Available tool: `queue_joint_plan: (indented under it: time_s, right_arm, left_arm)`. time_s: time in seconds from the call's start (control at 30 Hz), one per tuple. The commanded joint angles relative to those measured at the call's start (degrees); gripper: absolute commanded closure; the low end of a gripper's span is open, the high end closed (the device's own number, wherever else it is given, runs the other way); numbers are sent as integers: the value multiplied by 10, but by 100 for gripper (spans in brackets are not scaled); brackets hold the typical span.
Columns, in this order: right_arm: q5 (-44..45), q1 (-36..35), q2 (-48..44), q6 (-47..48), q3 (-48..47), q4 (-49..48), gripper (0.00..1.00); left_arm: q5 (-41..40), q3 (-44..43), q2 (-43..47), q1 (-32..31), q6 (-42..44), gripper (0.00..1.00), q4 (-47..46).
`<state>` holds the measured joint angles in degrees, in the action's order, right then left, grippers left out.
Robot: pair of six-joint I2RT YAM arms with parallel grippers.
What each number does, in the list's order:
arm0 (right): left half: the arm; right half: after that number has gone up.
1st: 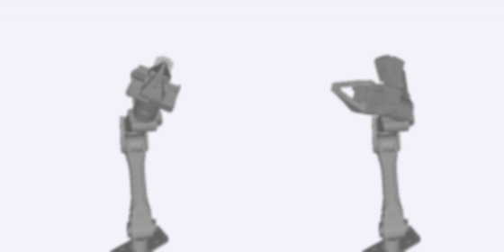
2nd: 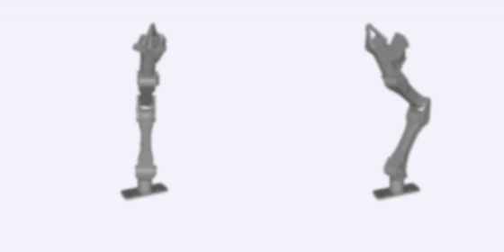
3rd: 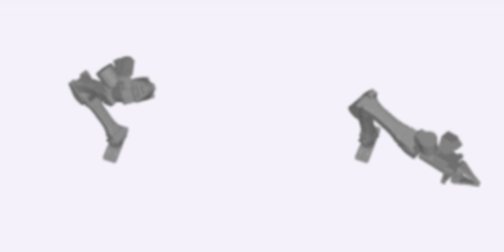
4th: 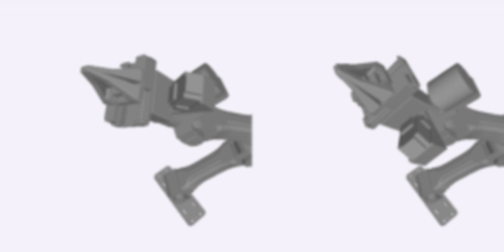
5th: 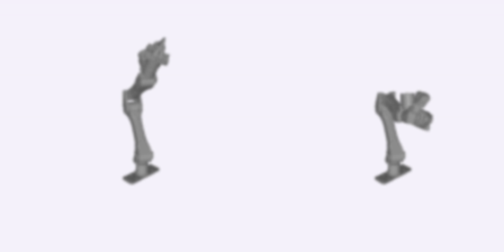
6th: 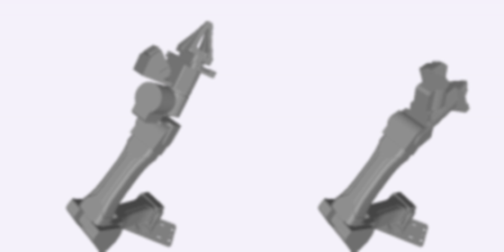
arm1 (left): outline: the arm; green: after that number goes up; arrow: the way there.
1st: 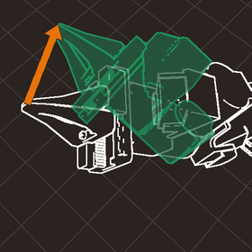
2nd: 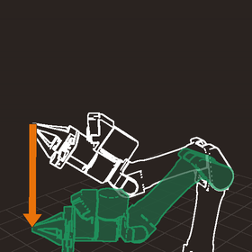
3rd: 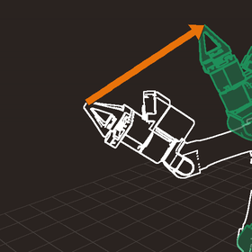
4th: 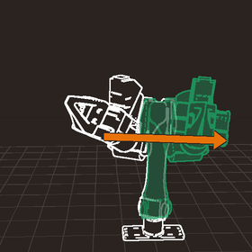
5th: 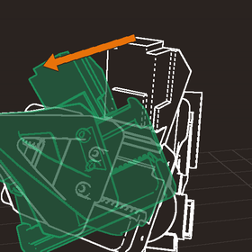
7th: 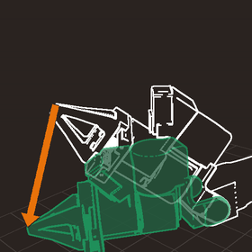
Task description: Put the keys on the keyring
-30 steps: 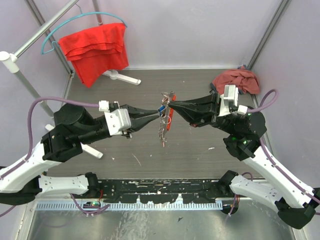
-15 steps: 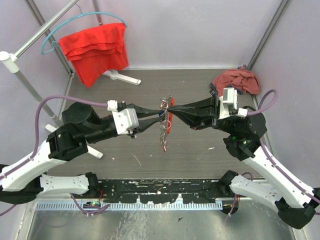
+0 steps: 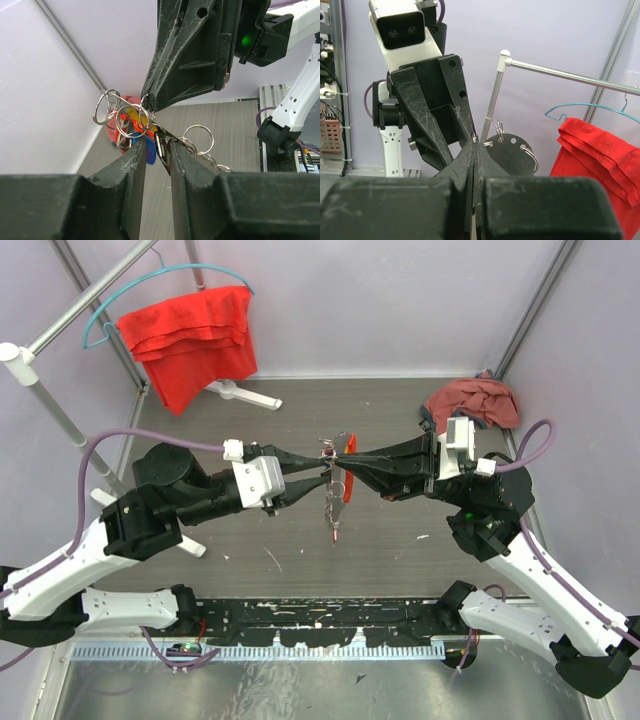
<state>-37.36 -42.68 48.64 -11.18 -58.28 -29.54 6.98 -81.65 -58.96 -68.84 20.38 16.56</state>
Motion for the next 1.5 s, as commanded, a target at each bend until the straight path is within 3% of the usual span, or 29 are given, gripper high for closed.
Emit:
queue_joint_plan:
  time_s: [0.0, 0.3, 0.53, 1.47]
  right_arm:
    - [4, -1, -11, -7, -23, -41, 99]
    - [10, -1, -18, 5, -25, -29, 99]
    - [5, -1, -18, 8, -27, -18, 99]
    - [23, -1, -23, 30, -18, 10, 99]
  left_arm:
    - [8, 2, -2, 0, -6, 71, -18]
    - [2, 0, -1, -1, -2, 92, -14]
    - [-16, -3, 5, 0, 12, 100, -15]
    - [-2, -14, 19, 0, 10, 100, -32]
